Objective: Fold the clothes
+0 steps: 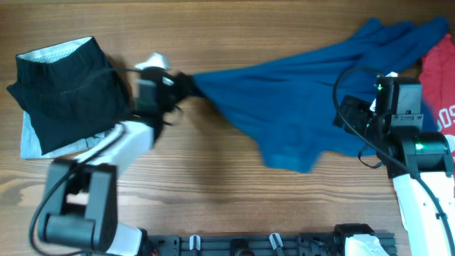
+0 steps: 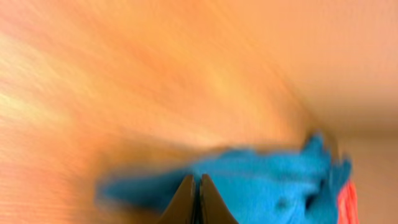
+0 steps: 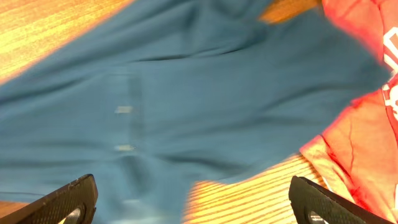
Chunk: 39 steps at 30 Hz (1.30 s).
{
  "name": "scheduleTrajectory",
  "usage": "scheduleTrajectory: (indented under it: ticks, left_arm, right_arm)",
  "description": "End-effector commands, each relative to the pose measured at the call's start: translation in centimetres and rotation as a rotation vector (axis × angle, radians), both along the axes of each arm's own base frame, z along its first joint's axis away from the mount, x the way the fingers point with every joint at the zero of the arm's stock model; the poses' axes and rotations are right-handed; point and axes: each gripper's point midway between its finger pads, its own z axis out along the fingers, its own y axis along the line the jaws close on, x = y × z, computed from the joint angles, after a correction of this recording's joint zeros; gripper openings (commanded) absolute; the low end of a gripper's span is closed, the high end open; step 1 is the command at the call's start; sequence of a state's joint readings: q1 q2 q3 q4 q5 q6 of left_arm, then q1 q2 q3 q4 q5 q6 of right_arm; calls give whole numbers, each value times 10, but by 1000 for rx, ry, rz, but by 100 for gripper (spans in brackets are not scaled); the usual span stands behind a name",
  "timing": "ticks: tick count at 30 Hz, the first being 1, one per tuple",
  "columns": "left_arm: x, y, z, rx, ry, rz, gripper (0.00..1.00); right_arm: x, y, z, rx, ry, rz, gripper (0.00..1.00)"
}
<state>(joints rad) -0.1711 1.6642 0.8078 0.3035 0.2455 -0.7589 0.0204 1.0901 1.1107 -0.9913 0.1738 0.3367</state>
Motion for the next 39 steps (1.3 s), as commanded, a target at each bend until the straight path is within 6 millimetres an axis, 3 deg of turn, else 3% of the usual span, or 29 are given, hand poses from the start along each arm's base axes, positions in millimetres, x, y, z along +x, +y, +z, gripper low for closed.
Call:
scheduleTrajectory:
  ticks: [1,5,6,7,8,11,14,17,22,27,31,34,39]
  left_arm:
    - [40,89,65,89,-138,163,4]
    - [55,151,106,97,-145,286,6]
    - [55,158,113,95,-140,292,28]
    - [55,160,118,89,-130,273,88]
    - [51,153,120,60,-101,218,99]
    - [34,121,110,-47,-4,69,100]
    - [-7,79,71,-128,245,-38,100]
    - [-39,48,35,-88,435,-75,100]
    - [-77,-8,-12,-12,588,-198,100]
    - [-106,-42,-55,74,727,-185,100]
    - [-113,-68,-78,78,769,-197,100]
    - [-96,-71,-94,106,733,-119,100]
    - [-64,-69,-104,134,619,-58,95]
  right_arm:
    - [0,-3,-1,-9,4,-15,100]
    - [0,-3,-1,-9,7,-15,100]
    - [0,-3,-1,-8,8,-15,100]
    - [0,-3,-1,-9,8,-15,100]
    - [0,-3,-1,-8,8,-15,100]
    - [-1,-3,-1,-8,9,-15,100]
    - [-1,-3,-1,-8,8,-16,100]
    - [-1,-3,-1,-8,8,-16,100]
    - [-1,-3,-1,-8,8,-16,100]
    - [-1,-3,-1,-8,8,-15,100]
    - [-1,-3,-1,-8,8,-15,99]
    - [0,-3,-1,-9,8,-15,100]
    - [0,-3,-1,-9,8,-15,100]
